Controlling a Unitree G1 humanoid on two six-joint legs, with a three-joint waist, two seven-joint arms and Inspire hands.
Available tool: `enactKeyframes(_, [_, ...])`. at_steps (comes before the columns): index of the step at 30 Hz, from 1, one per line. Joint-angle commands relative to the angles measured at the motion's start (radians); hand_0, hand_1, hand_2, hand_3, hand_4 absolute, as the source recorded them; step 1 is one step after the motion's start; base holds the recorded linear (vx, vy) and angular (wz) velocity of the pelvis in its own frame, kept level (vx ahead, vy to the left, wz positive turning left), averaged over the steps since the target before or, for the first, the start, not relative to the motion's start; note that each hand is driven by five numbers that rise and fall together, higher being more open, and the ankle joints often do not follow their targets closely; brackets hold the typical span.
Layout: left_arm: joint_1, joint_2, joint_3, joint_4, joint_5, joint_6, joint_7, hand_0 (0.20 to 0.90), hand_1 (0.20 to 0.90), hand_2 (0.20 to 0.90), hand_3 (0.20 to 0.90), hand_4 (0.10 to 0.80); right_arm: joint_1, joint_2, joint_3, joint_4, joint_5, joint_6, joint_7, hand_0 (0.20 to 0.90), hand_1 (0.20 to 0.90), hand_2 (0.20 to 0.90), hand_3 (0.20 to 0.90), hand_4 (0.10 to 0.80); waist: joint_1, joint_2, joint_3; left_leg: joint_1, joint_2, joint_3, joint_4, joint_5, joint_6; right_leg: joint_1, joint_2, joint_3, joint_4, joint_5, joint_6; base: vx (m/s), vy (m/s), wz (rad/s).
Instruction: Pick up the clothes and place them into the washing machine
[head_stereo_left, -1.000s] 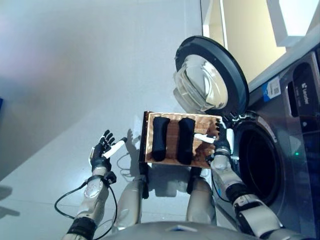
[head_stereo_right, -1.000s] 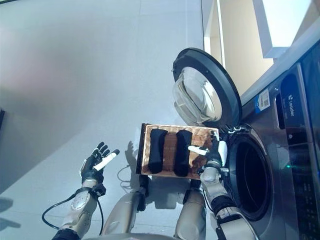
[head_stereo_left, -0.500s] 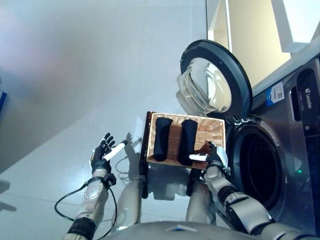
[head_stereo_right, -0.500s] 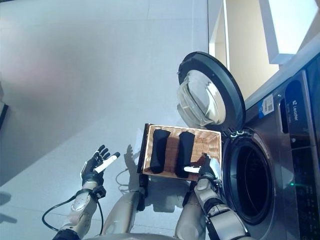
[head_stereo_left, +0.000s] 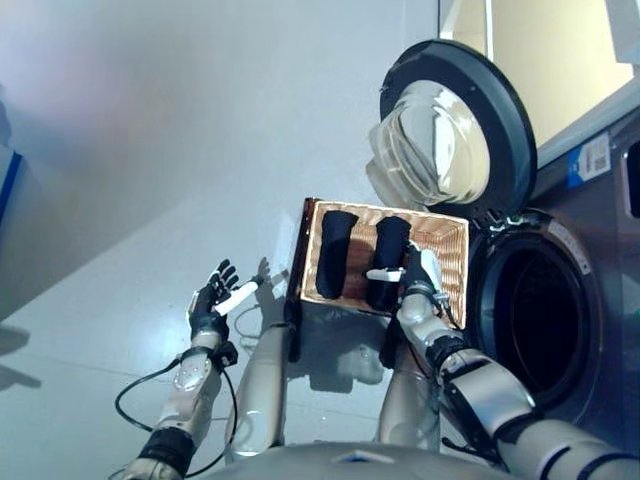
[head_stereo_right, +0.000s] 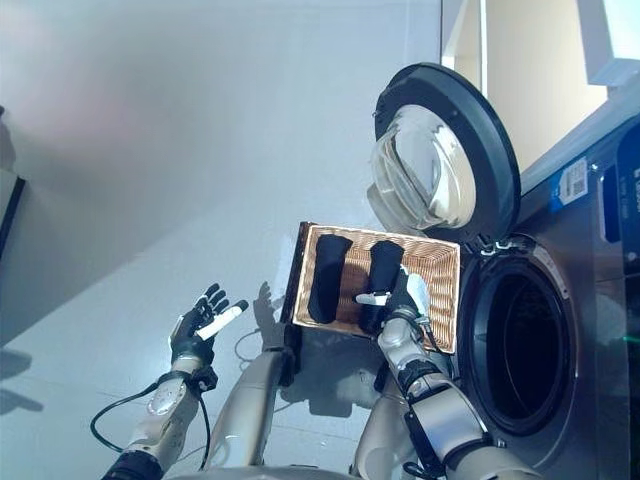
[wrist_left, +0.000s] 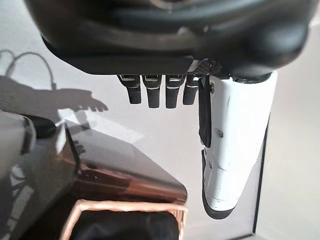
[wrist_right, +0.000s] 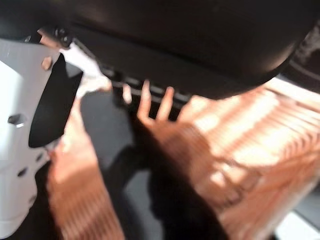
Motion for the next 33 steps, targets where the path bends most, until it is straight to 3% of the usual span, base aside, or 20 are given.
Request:
enactKeyframes(1, [0.02,0.083,-0.008,-0.153,0.011,-0.053,-0.004,0.9,0.9,0.9,0.9,0.8,-0.105,-0.028,-0.03,0.074,0.023,0.007,-0.043,0.9,0.9,0.9,0.9,0.8,0.042,0.009,-0.016,-0.037,-0.002,-0.015,0.078,-0.042,-0.045,0.02,0.017,0.051,-0.05,0.16,0.01,-0.023,0.031,0.02])
enactKeyframes(15, [0.022,0.141,-0.075,-0.264,0.005,-0.04,-0.009,0.9,0.9,0.9,0.9,0.8,-0.203,-0.05,-0.167,0.244,0.11,0.104,-0.124,0.9,0.9,0.9,0.9,0.8,0.11,0.054,0.008,-0.119,-0.037,-0.028,0.108,-0.048,-0.026,-0.044,-0.01,0.032,-0.001,0.144,0.017,-0.01,0.01,0.08])
enactKeyframes(23, [0.039,0.155,-0.085,-0.282,0.002,-0.04,0.012,0.9,0.9,0.9,0.9,0.8,-0.196,-0.057,-0.209,0.228,0.143,0.096,-0.193,0.9,0.9,0.9,0.9,0.8,0.112,0.064,0.011,-0.164,-0.04,-0.03,0.125,-0.049,-0.02,-0.1,-0.01,0.041,0.032,0.135,0.012,0.008,0.01,0.07])
enactKeyframes(25, [0.042,0.159,-0.087,-0.286,0.002,-0.04,0.014,0.9,0.9,0.9,0.9,0.8,-0.202,-0.058,-0.207,0.226,0.142,0.096,-0.197,0.9,0.9,0.9,0.9,0.8,0.112,0.064,0.008,-0.163,-0.039,-0.038,0.142,-0.087,-0.026,-0.101,-0.007,0.049,0.052,0.103,0.022,0.038,-0.003,0.01])
enactKeyframes(26, [0.043,0.162,-0.087,-0.294,0.0,-0.041,0.014,0.9,0.9,0.9,0.9,0.8,-0.207,-0.058,-0.208,0.222,0.139,0.095,-0.201,0.9,0.9,0.9,0.9,0.8,0.112,0.065,0.012,-0.182,-0.04,-0.031,0.134,-0.051,-0.02,-0.118,-0.009,0.042,0.04,0.134,0.011,0.0,0.0,0.0])
enactKeyframes(27, [0.046,0.165,-0.088,-0.303,-0.001,-0.043,0.015,0.9,0.9,0.9,0.9,0.8,-0.207,-0.058,-0.206,0.225,0.138,0.098,-0.2,0.9,0.9,0.9,0.9,0.8,0.114,0.066,0.009,-0.182,-0.038,-0.038,0.153,-0.091,-0.026,-0.122,-0.006,0.05,0.066,0.098,0.022,0.0,0.0,0.0])
enactKeyframes(32, [0.055,0.179,-0.088,-0.344,-0.011,-0.049,0.015,0.9,0.9,0.9,0.9,0.8,-0.231,-0.071,-0.206,0.236,0.139,0.111,-0.189,0.9,0.9,0.9,0.9,0.8,0.118,0.077,0.014,-0.229,-0.038,-0.034,0.18,-0.094,-0.024,-0.174,-0.012,0.055,0.102,0.091,0.024,-0.004,0.003,0.0])
enactKeyframes(33, [0.061,0.181,-0.084,-0.35,-0.013,-0.05,0.014,0.9,0.9,0.9,0.9,0.8,-0.232,-0.075,-0.205,0.236,0.136,0.112,-0.185,0.862,0.862,0.862,0.862,0.773,0.119,0.078,0.013,-0.237,-0.039,-0.033,0.188,-0.095,-0.024,-0.182,-0.013,0.056,0.108,0.09,0.023,-0.025,0.012,0.03])
